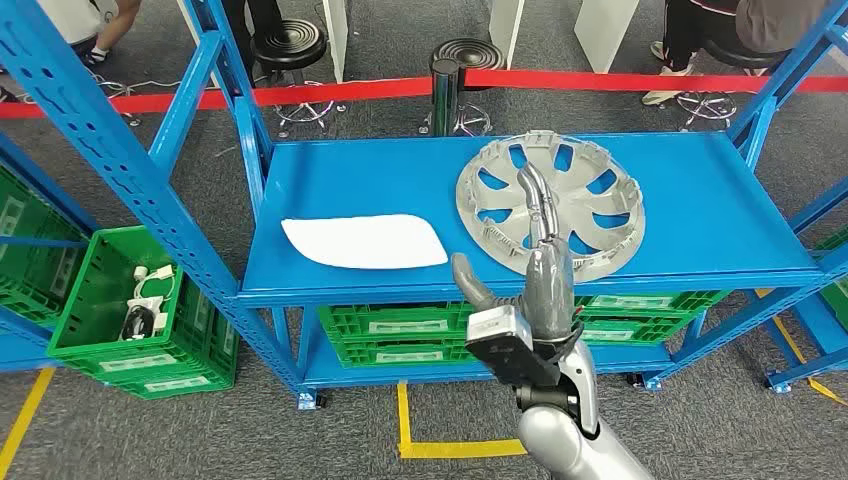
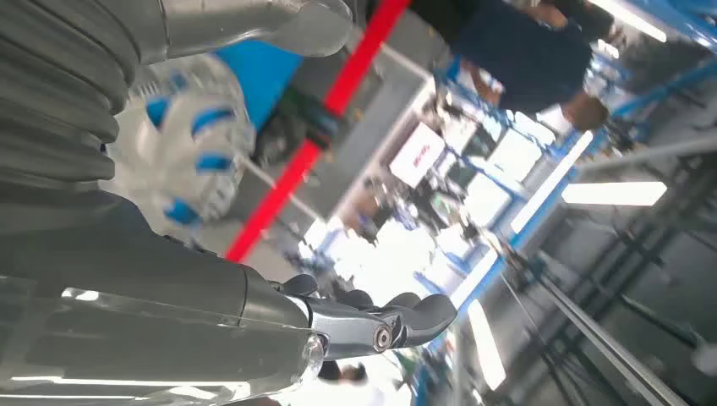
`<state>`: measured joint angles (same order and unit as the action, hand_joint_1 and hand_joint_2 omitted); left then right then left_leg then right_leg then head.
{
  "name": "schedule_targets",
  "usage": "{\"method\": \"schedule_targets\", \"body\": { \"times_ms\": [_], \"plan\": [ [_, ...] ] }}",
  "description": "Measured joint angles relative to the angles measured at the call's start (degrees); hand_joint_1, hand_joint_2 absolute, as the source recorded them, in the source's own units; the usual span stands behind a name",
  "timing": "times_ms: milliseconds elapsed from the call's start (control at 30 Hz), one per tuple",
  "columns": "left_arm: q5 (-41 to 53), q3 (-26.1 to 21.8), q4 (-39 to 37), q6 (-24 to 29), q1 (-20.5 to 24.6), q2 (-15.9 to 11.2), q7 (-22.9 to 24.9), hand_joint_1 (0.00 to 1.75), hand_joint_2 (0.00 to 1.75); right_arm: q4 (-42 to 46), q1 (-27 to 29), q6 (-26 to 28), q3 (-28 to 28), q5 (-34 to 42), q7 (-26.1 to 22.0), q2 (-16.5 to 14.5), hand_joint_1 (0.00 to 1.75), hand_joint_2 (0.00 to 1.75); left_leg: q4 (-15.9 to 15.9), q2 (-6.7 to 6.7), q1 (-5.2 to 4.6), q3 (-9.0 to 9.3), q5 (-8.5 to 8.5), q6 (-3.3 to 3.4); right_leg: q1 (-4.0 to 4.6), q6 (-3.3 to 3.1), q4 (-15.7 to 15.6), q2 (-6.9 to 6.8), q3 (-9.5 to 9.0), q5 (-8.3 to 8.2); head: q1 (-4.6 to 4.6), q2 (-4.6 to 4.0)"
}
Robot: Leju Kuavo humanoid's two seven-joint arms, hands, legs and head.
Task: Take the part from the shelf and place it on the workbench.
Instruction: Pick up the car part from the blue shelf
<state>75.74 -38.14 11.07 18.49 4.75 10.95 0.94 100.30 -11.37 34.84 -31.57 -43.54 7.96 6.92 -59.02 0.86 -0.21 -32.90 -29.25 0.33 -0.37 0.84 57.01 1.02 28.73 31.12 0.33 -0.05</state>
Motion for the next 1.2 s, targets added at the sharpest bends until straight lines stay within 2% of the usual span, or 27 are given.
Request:
{"method": "schedule_targets", "body": {
  "times_ms": [167,367,433,500,533,567,633,667,700,733,800,833,867,900,967,1000,1033,1067,1167,1200],
  "plan": [
    [-1.02,-2.08,-0.25,-1.32,0.4,-0.03,-2.28,0.0,0.0,1.62,1.1,1.62,-0.46,-7.04,2.02,-0.08,0.0,1.75,0.0,0.01,0.0,-0.01,0.0,0.0,0.0,0.0,0.0,-0.02,-0.01,0.0,0.02,0.0],
    [-1.22,-5.1,-0.51,-6.11,0.94,-0.11,-6.88,0.0,0.0,3.19,2.53,4.04,-1.84,-15.56,4.53,-0.32,0.0,1.75,-0.05,-0.03,-0.06,-0.02,-0.04,0.04,-0.02,0.05,-0.12,-0.03,0.0,-0.03,0.02,-0.01],
    [0.41,-5.52,-0.59,-7.42,1.04,-0.17,-7.0,0.0,0.0,3.55,2.84,4.36,-2.15,-16.3,4.7,-0.48,0.0,1.75,0.47,-0.07,-0.13,0.11,-0.3,0.77,-0.1,0.52,0.08,-0.04,-0.15,-0.72,-0.13,0.0],
    [2.41,-5.76,-0.72,-8.0,1.15,-0.19,-6.63,0.0,0.0,3.83,3.08,4.42,-2.54,-16.1,4.72,-0.63,0.0,1.75,1.71,-0.13,0.13,1.15,-0.25,1.58,-0.15,1.04,0.99,-0.14,-0.07,-1.08,-0.21,0.0],
    [3.26,-5.83,-0.78,-8.14,1.21,-0.19,-6.45,0.0,0.0,3.94,3.12,4.43,-2.73,-15.92,4.71,-0.67,0.0,1.75,2.16,-0.18,0.28,1.77,-0.15,1.71,-0.15,1.17,2.15,-0.21,0.51,-0.5,-0.1,0.0],
    [3.94,-5.86,-0.8,-8.25,1.25,-0.18,-6.3,0.0,0.0,4.03,3.13,4.44,-2.85,-15.75,4.7,-0.69,0.0,1.75,2.48,-0.24,0.44,2.27,-0.06,1.74,-0.18,1.23,4.28,-0.29,1.64,0.84,0.08,-0.01],
    [4.76,-5.96,-0.83,-8.49,1.27,-0.18,-6.08,0.0,0.0,4.13,3.29,4.44,-3.04,-15.53,4.7,-0.73,0.0,1.75,2.56,-0.46,0.51,2.64,-0.34,1.64,-0.31,1.38,10.92,-0.37,5.61,4.08,0.36,-0.01],
    [5.02,-6.02,-0.87,-8.6,1.24,-0.16,-5.94,0.0,0.0,4.13,3.44,4.44,-3.13,-15.44,4.7,-0.72,0.0,1.75,2.53,-0.58,0.57,2.87,-0.57,1.46,-0.43,1.48,13.73,-0.4,7.55,4.98,0.42,-0.01],
    [5.2,-6.08,-0.95,-8.71,1.21,-0.14,-5.8,0.0,0.0,4.11,3.56,4.44,-3.24,-15.37,4.7,-0.72,0.0,1.75,2.5,-0.66,0.65,3.19,-0.87,1.21,-0.58,1.61,14.99,-0.44,8.8,4.79,0.42,-0.01],
    [5.38,-6.13,-1.04,-8.8,1.19,-0.11,-5.64,0.0,0.0,4.1,3.62,4.44,-3.35,-15.32,4.7,-0.71,0.0,1.75,2.47,-0.7,0.77,3.67,-1.21,0.92,-0.76,1.8,14.15,-0.51,9.03,3.34,0.42,-0.01],
    [5.77,-6.15,-1.22,-8.91,1.19,-0.05,-5.27,0.0,0.0,4.08,3.69,4.44,-3.59,-15.25,4.71,-0.71,0.0,1.75,2.47,-0.71,1.1,4.89,-2.1,0.16,-1.15,2.25,7.74,-0.59,7.13,-1.76,0.46,0.0],
    [5.95,-6.16,-1.28,-8.93,1.26,-0.05,-5.05,0.0,0.0,4.05,3.74,4.44,-3.75,-15.2,4.71,-0.71,0.0,1.75,2.44,-0.69,1.22,5.38,-2.51,-0.25,-1.14,2.37,4.44,-0.63,6.19,-3.33,0.48,0.0],
    [6.14,-6.16,-1.31,-8.97,1.34,-0.05,-4.84,0.0,0.0,4.01,3.81,4.44,-3.92,-15.15,4.72,-0.71,0.0,1.75,2.41,-0.68,1.28,5.54,-2.86,-0.7,-1.05,2.06,2.26,-0.67,5.57,-4.18,0.52,0.0],
    [6.27,-6.17,-1.34,-8.99,1.4,-0.05,-4.69,0.0,0.0,3.99,3.96,4.44,-4.07,-15.08,4.74,-0.71,0.0,1.75,2.37,-0.68,1.26,5.53,-3.12,-1.14,-0.88,1.56,1.38,-0.69,5.41,-4.15,0.46,-0.01],
    [6.49,-6.16,-1.38,-9.03,1.49,-0.03,-4.5,0.0,0.0,4.0,4.14,4.44,-4.29,-14.99,4.83,-0.72,0.0,1.75,2.28,-0.68,1.25,5.55,-3.37,-1.81,-0.67,0.11,1.27,-0.82,5.42,-3.63,0.23,0.0],
    [6.54,-6.17,-1.39,-9.03,1.51,-0.02,-4.49,0.0,0.0,4.05,4.16,4.44,-4.36,-15.01,4.88,-0.76,0.0,1.75,1.86,-0.73,1.27,5.55,-3.57,-2.06,-0.71,-0.27,1.14,-0.86,5.15,-3.53,0.04,-0.01],
    [6.57,-6.18,-1.4,-9.03,1.56,-0.02,-4.48,0.0,0.0,4.07,4.08,4.44,-4.41,-15.05,4.91,-0.8,0.0,1.75,0.93,-0.77,1.3,5.22,-3.78,-2.23,-0.77,-0.58,0.97,-0.92,4.76,-3.37,-0.16,-0.01],
    [6.59,-6.2,-1.42,-9.03,1.64,-0.02,-4.48,0.0,0.0,4.07,4.01,4.44,-4.49,-15.13,4.92,-0.84,0.0,1.75,-1.4,-0.81,1.31,3.92,-4.3,-2.41,-0.82,-0.88,0.79,-1.01,4.28,-3.26,-0.42,-0.01],
    [6.62,-6.26,-1.55,-9.03,1.66,-0.02,-4.54,0.0,0.0,4.02,4.06,4.44,-4.74,-15.34,5.22,-0.87,0.0,1.75,-11.89,-0.86,1.27,-3.41,-7.43,-2.66,-0.59,-1.59,0.59,-1.2,3.09,-2.33,-1.06,-0.01],
    [6.61,-6.28,-1.61,-9.03,1.61,-0.02,-4.59,0.0,0.0,4.01,4.12,4.44,-4.81,-15.31,5.38,-0.87,0.0,1.75,-13.76,-0.86,1.25,-5.42,-8.31,-2.62,-0.49,-1.67,0.59,-1.18,2.6,-1.89,-1.11,-0.01]
  ]
}}
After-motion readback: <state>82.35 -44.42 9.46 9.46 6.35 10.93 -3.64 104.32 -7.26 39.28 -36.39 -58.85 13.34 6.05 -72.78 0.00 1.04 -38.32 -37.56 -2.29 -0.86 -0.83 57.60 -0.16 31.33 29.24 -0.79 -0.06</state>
